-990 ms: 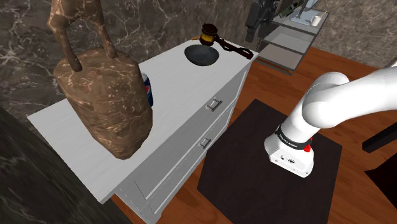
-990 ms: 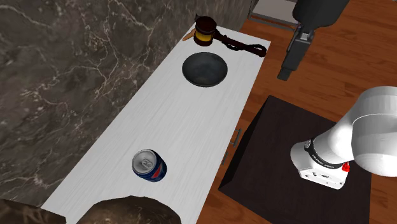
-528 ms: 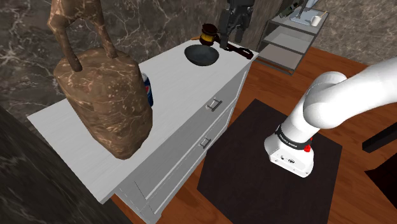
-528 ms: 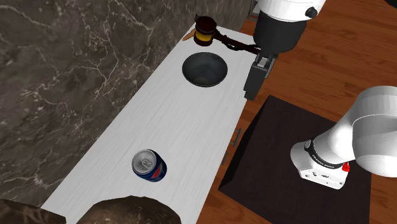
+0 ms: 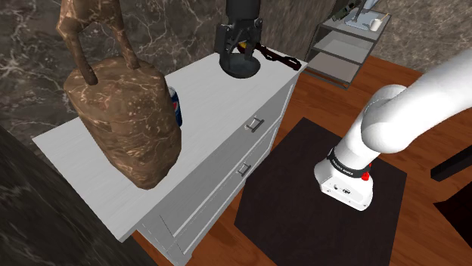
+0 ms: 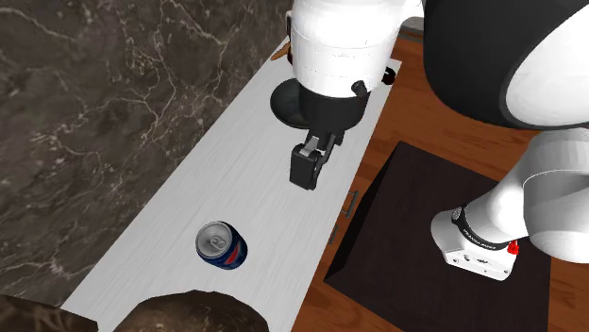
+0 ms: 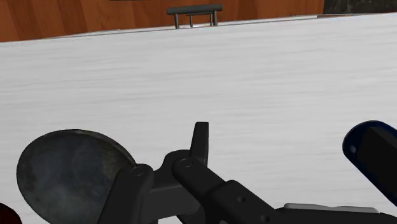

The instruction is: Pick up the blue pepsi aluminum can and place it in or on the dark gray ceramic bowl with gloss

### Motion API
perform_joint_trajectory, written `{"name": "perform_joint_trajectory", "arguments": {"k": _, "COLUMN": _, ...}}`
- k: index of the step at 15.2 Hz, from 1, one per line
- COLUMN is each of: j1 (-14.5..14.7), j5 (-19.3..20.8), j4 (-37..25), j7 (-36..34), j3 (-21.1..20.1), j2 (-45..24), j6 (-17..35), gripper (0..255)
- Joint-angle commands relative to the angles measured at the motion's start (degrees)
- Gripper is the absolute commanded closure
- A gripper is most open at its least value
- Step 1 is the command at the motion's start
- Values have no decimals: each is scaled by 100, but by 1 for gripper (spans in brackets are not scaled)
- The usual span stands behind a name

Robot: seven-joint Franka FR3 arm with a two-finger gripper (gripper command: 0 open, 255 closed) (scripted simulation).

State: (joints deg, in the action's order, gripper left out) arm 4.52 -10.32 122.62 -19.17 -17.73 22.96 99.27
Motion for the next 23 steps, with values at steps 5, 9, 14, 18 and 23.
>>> {"name": "perform_joint_trajectory", "arguments": {"k": 5, "j1": 77, "j5": 360, "j4": -866, "j7": -796, "j3": -614, "j2": -1171, "j6": 355, "gripper": 0}}
{"name": "perform_joint_trajectory", "arguments": {"k": 9, "j1": 205, "j5": 814, "j4": -1623, "j7": -1396, "j3": -958, "j2": -2074, "j6": 447, "gripper": 0}}
{"name": "perform_joint_trajectory", "arguments": {"k": 14, "j1": 575, "j5": 1560, "j4": -2798, "j7": -2138, "j3": -1211, "j2": -3322, "j6": 342, "gripper": 0}}
{"name": "perform_joint_trajectory", "arguments": {"k": 18, "j1": 675, "j5": 1706, "j4": -2821, "j7": -2263, "j3": -1205, "j2": -3563, "j6": 521, "gripper": 0}}
{"name": "perform_joint_trajectory", "arguments": {"k": 23, "j1": 666, "j5": 1734, "j4": -2513, "j7": -2285, "j3": -1191, "j2": -3601, "j6": 861, "gripper": 0}}
